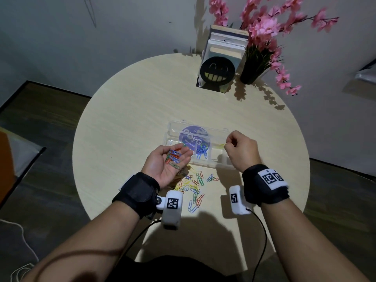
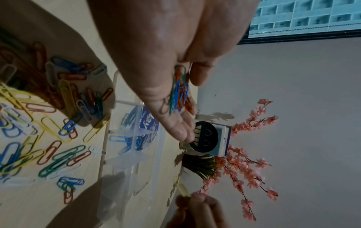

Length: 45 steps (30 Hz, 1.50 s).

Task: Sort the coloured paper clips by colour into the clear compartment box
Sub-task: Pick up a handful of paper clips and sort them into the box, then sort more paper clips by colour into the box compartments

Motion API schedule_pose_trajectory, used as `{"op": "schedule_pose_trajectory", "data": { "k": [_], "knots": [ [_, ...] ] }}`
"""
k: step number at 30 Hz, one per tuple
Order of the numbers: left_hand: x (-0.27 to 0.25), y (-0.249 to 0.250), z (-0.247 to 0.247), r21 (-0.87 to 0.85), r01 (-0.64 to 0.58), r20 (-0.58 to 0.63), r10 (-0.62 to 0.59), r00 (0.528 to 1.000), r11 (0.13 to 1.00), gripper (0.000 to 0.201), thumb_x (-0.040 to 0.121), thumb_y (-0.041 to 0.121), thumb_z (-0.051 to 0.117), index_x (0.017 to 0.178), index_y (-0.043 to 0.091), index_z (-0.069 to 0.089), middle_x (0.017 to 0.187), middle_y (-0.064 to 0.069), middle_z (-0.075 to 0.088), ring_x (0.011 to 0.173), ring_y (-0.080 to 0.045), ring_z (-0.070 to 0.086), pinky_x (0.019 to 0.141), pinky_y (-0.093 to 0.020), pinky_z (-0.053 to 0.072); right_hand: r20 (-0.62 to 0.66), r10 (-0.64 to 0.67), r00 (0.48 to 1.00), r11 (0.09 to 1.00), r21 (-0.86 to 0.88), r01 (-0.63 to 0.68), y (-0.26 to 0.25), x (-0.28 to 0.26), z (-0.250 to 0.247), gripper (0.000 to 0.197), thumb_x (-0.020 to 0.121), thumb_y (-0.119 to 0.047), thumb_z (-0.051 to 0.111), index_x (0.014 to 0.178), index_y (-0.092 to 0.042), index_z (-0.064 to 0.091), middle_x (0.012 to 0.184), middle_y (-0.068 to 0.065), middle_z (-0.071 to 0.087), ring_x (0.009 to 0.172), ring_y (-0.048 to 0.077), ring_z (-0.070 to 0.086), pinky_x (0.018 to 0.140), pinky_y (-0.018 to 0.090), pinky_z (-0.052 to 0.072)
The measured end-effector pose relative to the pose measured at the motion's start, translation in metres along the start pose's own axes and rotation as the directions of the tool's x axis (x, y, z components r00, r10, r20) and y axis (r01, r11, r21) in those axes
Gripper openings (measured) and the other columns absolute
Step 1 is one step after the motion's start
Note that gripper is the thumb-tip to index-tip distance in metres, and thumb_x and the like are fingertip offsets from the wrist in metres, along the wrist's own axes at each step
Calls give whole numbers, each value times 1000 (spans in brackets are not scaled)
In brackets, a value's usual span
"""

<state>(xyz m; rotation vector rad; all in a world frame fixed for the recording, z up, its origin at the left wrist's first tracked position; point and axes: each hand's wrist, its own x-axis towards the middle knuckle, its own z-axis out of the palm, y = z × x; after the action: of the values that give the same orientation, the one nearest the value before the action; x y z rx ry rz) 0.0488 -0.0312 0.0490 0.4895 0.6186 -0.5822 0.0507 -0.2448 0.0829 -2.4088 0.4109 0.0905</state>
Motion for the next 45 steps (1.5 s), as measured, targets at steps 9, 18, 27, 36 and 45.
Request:
{"op": "schedule_pose_trajectory", "data": {
  "k": [9,18,27,36,45],
  "knots": [
    [4,-6,8,24,5,18,-5,1000,1000,39,96,20,31,101,-6,60,102,-25,67,89,-36,70,82,-44,53,186,106,977,951,-307,-45,20,25,31,19,83,-4,46,100,-14,48,87,20,60,70,32,52,63,33,45],
    [8,-9,19,48,48,134,-54,989,998,47,97,27,30,114,-7,57,102,-25,67,85,-31,69,81,-45,56,102,-395,913,914,-59,402,-36,-18,20,9,85,-20,65,91,-15,68,89,2,59,81,15,52,72,20,35],
    [8,-11,14,161,58,170,-85,982,985,54,96,32,29,94,0,73,79,-13,65,70,-20,53,73,-32,38,237,-242,941,933,-211,293,-59,-27,37,14,84,-22,63,95,-14,67,98,6,59,96,24,57,79,36,48],
    [3,-13,18,175,54,114,-74,991,983,46,97,32,32,92,1,66,84,-12,64,73,-19,61,72,-30,43,280,-185,942,973,-82,215,-63,-26,28,14,79,-13,64,70,-21,56,70,-2,58,71,16,50,57,23,28],
    [-1,-15,23,142,55,98,-70,993,988,46,98,29,29,109,-3,60,98,-19,66,84,-24,65,79,-36,55,159,-183,970,982,72,173,-52,-30,22,18,80,-8,64,78,-23,54,65,-10,53,60,3,48,55,8,36]
  ]
}}
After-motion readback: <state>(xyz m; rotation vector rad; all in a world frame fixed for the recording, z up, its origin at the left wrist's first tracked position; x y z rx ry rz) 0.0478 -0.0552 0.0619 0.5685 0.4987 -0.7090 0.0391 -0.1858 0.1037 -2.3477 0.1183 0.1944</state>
